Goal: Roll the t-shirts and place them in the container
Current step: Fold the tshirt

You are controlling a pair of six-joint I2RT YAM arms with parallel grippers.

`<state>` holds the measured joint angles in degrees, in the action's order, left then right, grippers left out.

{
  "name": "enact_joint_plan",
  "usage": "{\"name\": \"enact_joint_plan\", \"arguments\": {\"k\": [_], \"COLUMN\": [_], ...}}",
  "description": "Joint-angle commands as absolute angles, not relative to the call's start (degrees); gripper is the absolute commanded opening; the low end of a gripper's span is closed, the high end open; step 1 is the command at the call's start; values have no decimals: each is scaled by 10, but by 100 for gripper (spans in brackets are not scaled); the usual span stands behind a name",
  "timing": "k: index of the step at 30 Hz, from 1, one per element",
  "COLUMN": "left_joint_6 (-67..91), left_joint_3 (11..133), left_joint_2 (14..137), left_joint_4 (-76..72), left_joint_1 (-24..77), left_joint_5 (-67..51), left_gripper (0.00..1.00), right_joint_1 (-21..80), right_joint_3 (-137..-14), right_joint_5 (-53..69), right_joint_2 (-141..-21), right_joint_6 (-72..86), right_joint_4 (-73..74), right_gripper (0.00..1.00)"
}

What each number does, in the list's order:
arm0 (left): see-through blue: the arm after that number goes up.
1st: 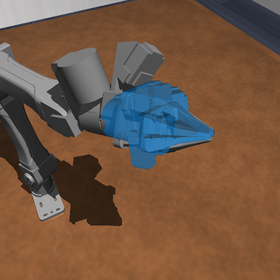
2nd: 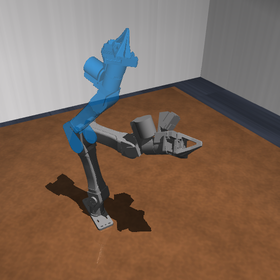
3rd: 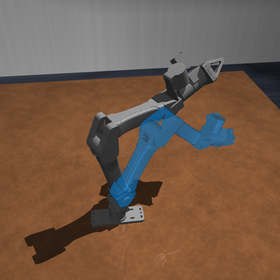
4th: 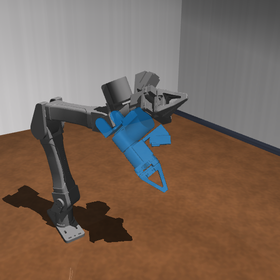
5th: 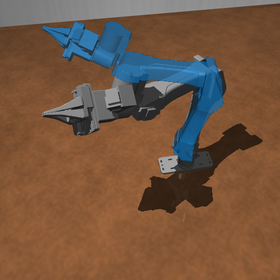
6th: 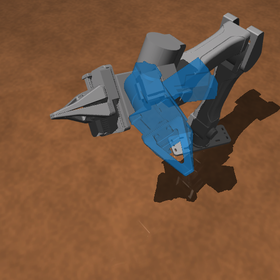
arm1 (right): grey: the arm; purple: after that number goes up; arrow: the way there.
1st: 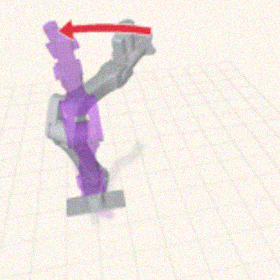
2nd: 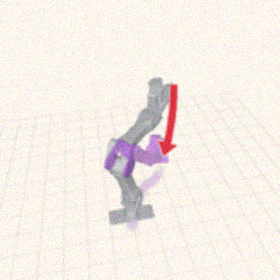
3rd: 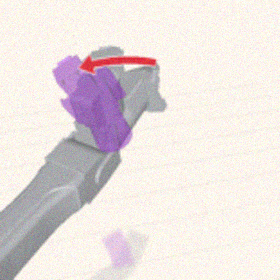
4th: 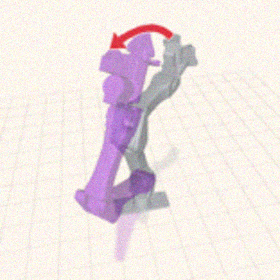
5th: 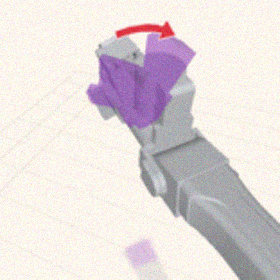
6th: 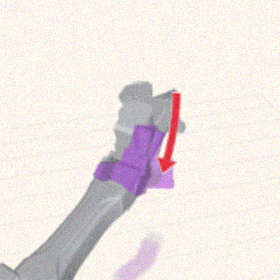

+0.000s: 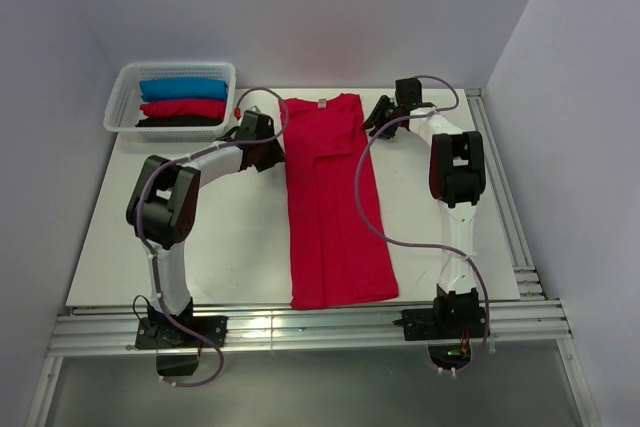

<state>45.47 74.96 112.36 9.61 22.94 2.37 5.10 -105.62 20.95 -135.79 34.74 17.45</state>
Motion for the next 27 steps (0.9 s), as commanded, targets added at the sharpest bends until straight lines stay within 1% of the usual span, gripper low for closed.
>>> {"name": "enact_joint_plan", "arguments": {"k": [1, 9, 12, 15, 16, 18, 20, 21, 22, 25, 27], "left_joint_6": [439, 435, 436, 439, 439, 438, 436, 436, 436, 434, 435], "left_joint_3": [810, 888, 910, 937, 942, 956, 968, 970, 974, 991, 998], "left_joint_2": [1154, 1228, 1253, 1277, 1282, 1295, 1303, 1306, 1308, 1318, 1330], "left_joint_4": [82, 89, 84, 92, 93, 98, 100, 101, 101, 105, 106], "left_joint_1": [228, 221, 216, 212, 211, 210, 207, 207, 206, 199, 193], "left_joint_5": [24, 26, 11, 7, 7, 6, 6, 6, 5, 4, 4], "left_gripper": [49, 48, 46, 39, 35, 32, 26, 24, 19, 5, 1], "right_joint_1": [58, 62, 62, 65, 67, 70, 72, 73, 73, 76, 75], "right_joint_3": [-1054, -1038, -1052, -1057, -1062, -1062, -1067, -1068, -1070, -1078, -1078], "right_joint_5": [187, 197, 204, 199, 194, 195, 194, 195, 195, 191, 186], "right_joint_2": [-1335, -1327, -1336, -1342, -1344, -1346, -1349, -1349, -1352, -1355, -1355], "right_joint_6": [325, 321, 323, 323, 323, 323, 326, 328, 329, 333, 339], "right_joint_4": [195, 183, 189, 192, 194, 192, 192, 192, 192, 194, 190], "right_gripper": [46, 45, 42, 37, 36, 35, 33, 30, 25, 17, 12]}}
